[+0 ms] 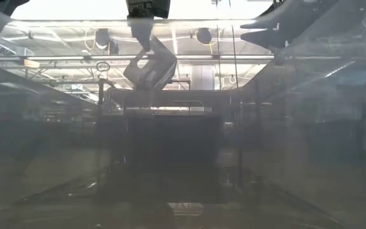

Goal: Stack baskets on shelf by color
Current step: Put the top left light black bin on the shelf

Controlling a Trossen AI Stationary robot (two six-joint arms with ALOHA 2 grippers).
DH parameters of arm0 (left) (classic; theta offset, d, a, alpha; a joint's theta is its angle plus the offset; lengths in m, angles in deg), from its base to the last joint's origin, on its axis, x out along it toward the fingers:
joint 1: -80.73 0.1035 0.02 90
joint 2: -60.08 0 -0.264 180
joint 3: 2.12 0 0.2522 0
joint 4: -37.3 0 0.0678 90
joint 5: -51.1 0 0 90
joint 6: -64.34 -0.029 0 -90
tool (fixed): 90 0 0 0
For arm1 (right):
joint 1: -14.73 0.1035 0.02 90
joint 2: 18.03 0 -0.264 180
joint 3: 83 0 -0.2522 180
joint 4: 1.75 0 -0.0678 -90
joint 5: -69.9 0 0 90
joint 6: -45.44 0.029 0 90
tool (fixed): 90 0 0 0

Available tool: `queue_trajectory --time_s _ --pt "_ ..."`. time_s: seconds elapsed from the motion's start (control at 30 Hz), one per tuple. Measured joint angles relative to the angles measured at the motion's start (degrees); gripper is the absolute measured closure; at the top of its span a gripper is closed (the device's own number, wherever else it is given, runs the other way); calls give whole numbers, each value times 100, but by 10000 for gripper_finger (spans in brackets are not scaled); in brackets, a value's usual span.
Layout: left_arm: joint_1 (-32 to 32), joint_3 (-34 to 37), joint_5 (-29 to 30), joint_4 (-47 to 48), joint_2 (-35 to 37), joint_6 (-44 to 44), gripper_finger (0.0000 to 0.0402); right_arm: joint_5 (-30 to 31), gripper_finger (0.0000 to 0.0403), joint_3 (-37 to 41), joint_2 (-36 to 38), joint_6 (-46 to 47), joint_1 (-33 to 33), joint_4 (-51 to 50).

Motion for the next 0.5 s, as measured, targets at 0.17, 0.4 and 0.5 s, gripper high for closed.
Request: queue_trajectory --time_s 0.17,0.4,0.5 --pt "34 15 147 -61 -131 -104 337 6 280 0 -1 1 0 -2" --pt "63 10 155 -318 -75 -127 236 10 280 0 1 28 0 -2" --pt "63 10 140 -437 -51 -474 208 10 280 0 -1 44 0 -2"
